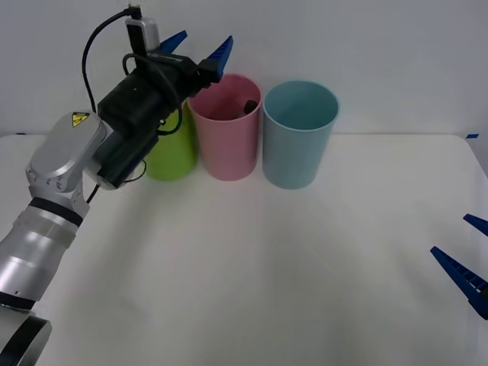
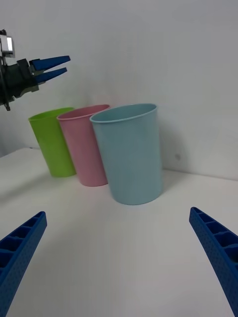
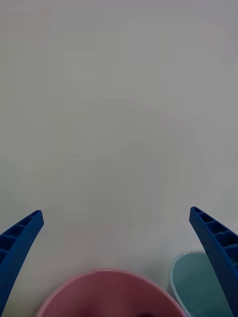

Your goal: Grasp the object on the table and drop it into the matching bin: aluminum can to the light blue bin, PET bottle to the pink bin.

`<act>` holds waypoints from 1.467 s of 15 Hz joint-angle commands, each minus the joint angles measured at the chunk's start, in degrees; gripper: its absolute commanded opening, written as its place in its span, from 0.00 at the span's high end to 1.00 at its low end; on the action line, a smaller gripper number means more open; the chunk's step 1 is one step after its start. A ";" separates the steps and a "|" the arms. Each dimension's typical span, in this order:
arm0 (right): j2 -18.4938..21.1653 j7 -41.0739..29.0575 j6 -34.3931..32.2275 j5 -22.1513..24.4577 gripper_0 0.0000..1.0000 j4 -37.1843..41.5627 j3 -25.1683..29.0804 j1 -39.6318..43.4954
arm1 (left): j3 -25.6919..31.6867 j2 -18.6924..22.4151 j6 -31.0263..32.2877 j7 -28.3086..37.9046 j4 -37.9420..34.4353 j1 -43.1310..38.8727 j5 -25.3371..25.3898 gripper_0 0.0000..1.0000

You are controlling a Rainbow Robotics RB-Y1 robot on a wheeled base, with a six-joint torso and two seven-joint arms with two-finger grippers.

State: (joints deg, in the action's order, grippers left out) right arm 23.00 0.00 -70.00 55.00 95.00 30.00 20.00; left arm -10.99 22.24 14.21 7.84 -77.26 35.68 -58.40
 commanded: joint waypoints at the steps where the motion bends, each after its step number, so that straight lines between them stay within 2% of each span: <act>1: 0.00 0.00 0.00 0.00 0.00 0.00 0.00 0.00 | 0.00 3.60 0.38 -0.02 -5.62 -5.18 3.38 0.00; 4: 0.00 0.00 0.00 0.00 0.00 0.00 0.00 0.00 | 0.44 7.91 0.65 -0.81 -10.98 -10.98 7.25 0.00; 7: 0.00 0.00 0.00 0.00 0.00 0.00 0.00 0.00 | 4.22 9.93 3.90 -1.42 -15.12 -17.57 8.92 0.00; 13: 0.00 0.00 0.00 0.00 0.00 0.00 0.00 0.00 | 18.20 10.19 17.08 -3.18 -21.36 -34.71 8.04 0.00; 18: 0.00 0.00 0.00 0.00 0.00 0.00 0.00 0.00 | 27.86 10.72 29.91 -4.67 -21.62 -45.87 6.46 0.00; 20: 0.00 0.00 0.00 0.00 0.00 0.00 0.00 0.00 | 32.44 10.99 35.28 -4.32 -21.62 -49.30 3.47 0.00; 22: 0.00 0.00 0.00 0.00 0.00 0.00 0.00 0.00 | 35.07 11.25 38.62 -4.41 -21.62 -52.20 3.55 0.00</act>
State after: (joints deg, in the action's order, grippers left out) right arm 23.00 0.00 -70.00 55.00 95.00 30.00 20.00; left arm 23.11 33.36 51.45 3.53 -98.89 -15.43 -54.93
